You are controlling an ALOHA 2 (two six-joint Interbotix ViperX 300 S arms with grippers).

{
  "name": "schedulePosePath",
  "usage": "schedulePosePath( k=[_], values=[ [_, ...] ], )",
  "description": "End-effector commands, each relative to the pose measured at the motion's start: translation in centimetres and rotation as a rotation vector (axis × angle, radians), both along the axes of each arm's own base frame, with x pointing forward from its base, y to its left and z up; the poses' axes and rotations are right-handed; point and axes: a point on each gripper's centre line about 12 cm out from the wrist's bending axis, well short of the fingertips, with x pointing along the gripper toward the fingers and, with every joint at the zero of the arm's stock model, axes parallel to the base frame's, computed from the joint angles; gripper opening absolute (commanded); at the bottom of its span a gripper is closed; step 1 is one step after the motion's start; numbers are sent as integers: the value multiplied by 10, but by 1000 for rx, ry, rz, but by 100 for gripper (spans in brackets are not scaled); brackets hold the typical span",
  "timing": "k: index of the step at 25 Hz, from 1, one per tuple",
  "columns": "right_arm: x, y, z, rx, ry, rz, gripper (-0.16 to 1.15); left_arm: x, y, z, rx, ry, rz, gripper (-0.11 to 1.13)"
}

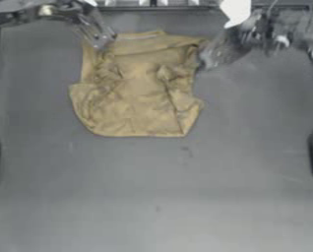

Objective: Fold shirt

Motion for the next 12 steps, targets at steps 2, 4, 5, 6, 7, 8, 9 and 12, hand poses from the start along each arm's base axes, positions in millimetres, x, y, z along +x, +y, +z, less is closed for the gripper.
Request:
schedulePosePath(
  k=[2,4,5,6,7,8,9,12],
  values=[
    [3,-16,-11,8,23,-23,99,-9,-21,31,40,-75,-24,103],
    [5,-21,-21,20,38,-31,99,-12,-27,32,38,-79,-28,103],
    [6,-23,-24,21,39,-31,99,-13,-30,33,37,-84,-30,103],
    [7,-25,-27,21,36,-36,99,-14,-33,33,37,-86,-34,103],
    [8,-28,-29,18,30,-37,99,-16,-35,33,36,-87,-35,103],
    [9,-30,-31,15,24,-42,99,-18,-38,33,36,-87,-38,103],
    [9,-33,-32,16,20,-47,99,-20,-39,33,36,-87,-38,103],
    [7,-40,-39,24,27,-65,99,-24,-42,31,28,-86,-32,103]
  ],
)
